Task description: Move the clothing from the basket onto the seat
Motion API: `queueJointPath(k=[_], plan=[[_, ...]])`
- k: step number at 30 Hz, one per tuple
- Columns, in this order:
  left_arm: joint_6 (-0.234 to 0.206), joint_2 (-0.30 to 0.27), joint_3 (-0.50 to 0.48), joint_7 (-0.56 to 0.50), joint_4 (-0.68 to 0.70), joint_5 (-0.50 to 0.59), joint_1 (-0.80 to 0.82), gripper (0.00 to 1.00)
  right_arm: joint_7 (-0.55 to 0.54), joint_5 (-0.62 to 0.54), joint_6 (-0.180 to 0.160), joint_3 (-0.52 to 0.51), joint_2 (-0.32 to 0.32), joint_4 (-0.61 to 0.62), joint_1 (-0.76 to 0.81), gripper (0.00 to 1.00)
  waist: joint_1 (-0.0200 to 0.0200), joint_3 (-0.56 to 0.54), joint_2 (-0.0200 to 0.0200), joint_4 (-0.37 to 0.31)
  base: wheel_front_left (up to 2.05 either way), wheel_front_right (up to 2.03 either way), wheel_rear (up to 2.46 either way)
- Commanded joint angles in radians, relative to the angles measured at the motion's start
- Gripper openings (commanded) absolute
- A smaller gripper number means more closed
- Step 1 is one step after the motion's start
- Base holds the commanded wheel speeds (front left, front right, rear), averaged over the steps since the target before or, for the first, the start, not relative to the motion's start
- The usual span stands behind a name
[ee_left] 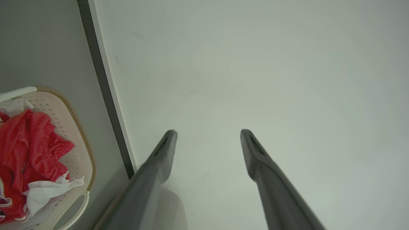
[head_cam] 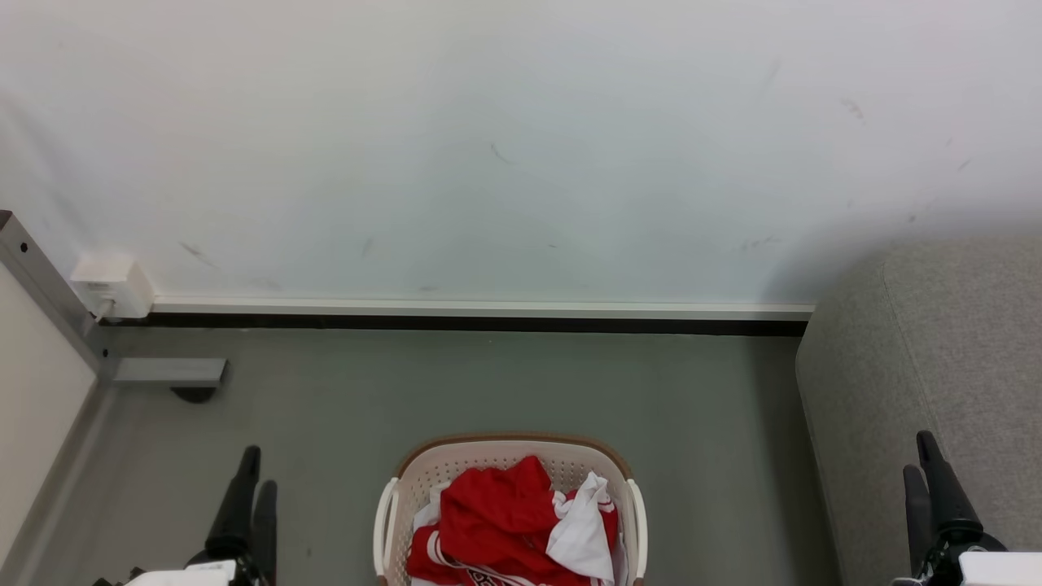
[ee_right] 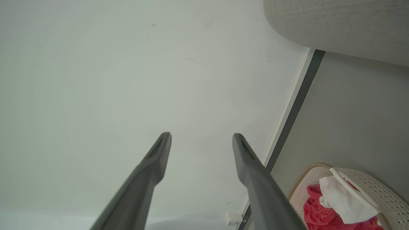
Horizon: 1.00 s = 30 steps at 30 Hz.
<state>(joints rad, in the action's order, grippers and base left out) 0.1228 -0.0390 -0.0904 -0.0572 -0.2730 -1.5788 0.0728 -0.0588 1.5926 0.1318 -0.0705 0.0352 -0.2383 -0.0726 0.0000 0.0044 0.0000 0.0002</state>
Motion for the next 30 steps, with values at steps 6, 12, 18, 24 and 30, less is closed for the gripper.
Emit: queueJointPath(k=[6, 12, 18, 24, 30], plan=[[0.004, -0.005, -0.002, 0.032, 0.042, 0.081, 0.027, 1.00, 0.033, -0.051, 0.000, 0.022, 0.011, 0.061, -0.026, 1.00, 0.0000, 0.000, 0.0000, -0.001, 0.00, 0.00, 0.00], [0.005, -0.006, -0.012, 0.058, 0.064, 0.165, 0.028, 1.00, 0.059, -0.110, 0.000, 0.052, 0.025, 0.093, -0.029, 1.00, 0.0000, -0.001, 0.0000, -0.002, 0.00, 0.00, 0.00], [-0.005, -0.007, -0.009, 0.082, 0.082, 0.291, 0.021, 1.00, 0.083, -0.199, 0.000, 0.083, 0.035, 0.098, -0.032, 1.00, 0.0000, -0.004, 0.0000, -0.003, 0.00, 0.00, 0.00], [-0.021, -0.007, 0.008, 0.105, 0.109, 0.424, 0.010, 1.00, 0.106, -0.283, -0.001, 0.107, 0.046, 0.118, -0.036, 1.00, 0.0000, -0.009, 0.0000, -0.004, 0.00, 0.00, 0.00], [-0.046, -0.008, 0.024, 0.125, 0.131, 0.554, -0.001, 1.00, 0.127, -0.402, -0.001, 0.131, 0.065, 0.129, -0.038, 1.00, 0.0000, -0.012, 0.0000, -0.004, 0.00, 0.00, 0.00]])
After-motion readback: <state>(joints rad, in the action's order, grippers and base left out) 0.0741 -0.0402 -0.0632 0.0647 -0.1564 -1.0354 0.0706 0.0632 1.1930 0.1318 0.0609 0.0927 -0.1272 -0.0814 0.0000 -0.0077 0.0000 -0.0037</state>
